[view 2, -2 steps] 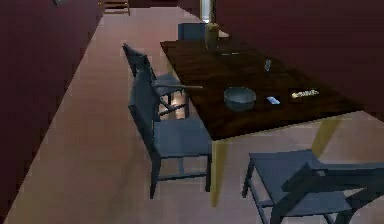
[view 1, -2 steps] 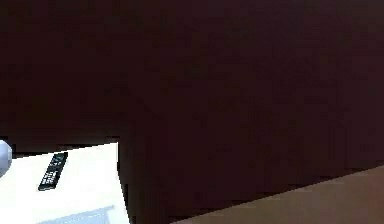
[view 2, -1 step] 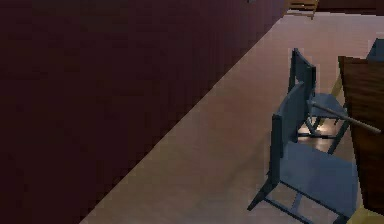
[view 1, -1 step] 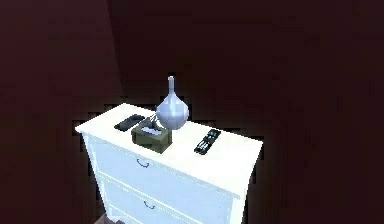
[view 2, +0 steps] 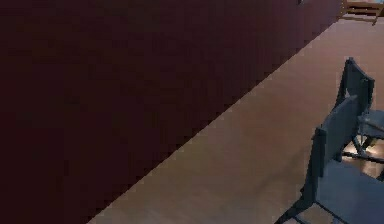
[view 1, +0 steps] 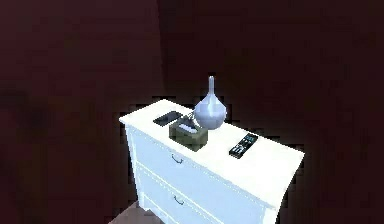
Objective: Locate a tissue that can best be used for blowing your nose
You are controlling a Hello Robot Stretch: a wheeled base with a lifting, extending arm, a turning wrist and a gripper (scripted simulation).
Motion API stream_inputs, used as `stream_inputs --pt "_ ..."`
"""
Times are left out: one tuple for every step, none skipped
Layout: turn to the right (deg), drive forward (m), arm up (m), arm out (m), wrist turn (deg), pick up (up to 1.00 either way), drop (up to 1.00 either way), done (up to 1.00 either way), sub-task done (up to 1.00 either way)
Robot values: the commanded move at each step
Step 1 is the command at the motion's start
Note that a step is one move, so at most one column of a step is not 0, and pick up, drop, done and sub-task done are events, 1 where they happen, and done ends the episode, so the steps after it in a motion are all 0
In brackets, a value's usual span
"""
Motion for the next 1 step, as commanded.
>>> stream_inputs --pt "0.0 0.00 0.00 0.00 0.0 0.00 0.00 1.00 0.00"
